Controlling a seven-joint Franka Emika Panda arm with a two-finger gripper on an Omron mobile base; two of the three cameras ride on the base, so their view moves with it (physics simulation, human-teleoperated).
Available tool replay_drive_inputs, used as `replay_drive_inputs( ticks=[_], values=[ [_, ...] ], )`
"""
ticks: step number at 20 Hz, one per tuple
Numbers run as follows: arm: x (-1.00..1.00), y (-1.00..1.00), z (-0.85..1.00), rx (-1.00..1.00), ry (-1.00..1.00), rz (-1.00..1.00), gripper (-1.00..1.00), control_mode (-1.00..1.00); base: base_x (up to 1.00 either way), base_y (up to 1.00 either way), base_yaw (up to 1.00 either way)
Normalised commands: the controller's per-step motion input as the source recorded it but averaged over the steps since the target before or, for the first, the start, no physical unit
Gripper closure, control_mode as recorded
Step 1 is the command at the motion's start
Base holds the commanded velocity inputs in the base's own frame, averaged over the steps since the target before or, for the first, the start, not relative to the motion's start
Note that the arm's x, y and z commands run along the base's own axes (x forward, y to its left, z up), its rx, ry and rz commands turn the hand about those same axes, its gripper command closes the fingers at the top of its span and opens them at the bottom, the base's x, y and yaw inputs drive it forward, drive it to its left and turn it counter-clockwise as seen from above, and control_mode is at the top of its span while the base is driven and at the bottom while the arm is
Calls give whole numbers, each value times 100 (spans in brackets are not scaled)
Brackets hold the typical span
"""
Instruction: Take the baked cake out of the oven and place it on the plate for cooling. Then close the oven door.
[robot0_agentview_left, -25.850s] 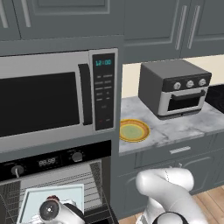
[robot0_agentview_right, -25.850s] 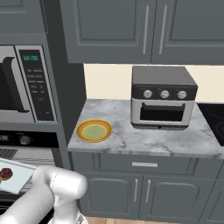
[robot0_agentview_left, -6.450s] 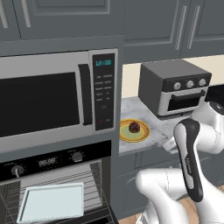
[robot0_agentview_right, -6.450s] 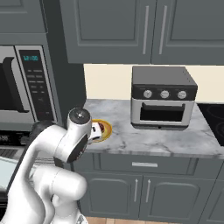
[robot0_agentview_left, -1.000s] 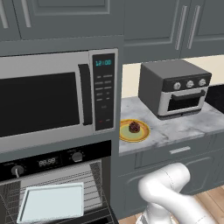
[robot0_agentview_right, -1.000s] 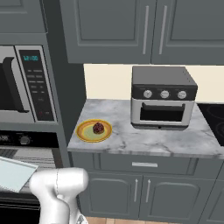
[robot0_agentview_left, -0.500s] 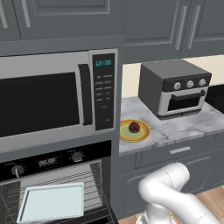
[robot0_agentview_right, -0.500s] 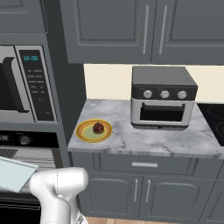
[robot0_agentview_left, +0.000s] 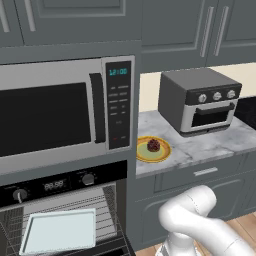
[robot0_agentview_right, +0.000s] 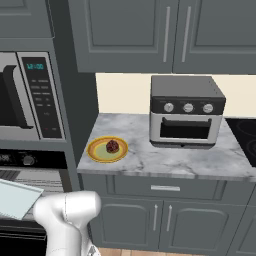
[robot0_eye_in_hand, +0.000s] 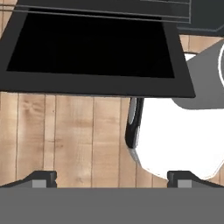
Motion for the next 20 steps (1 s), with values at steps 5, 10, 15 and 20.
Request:
replay_drive_inputs(
  ticks=[5,10,15,20],
  values=[
    [23,14,-39,0,0,-9,-100,-100,0,0,0],
    [23,21,-39,0,0,-8,-100,-100,0,0,0],
    [12,20,-44,0,-1,-1,-100,-100,0,0,0],
    [24,17,-39,0,0,0,-100,-100,0,0,0]
  ],
)
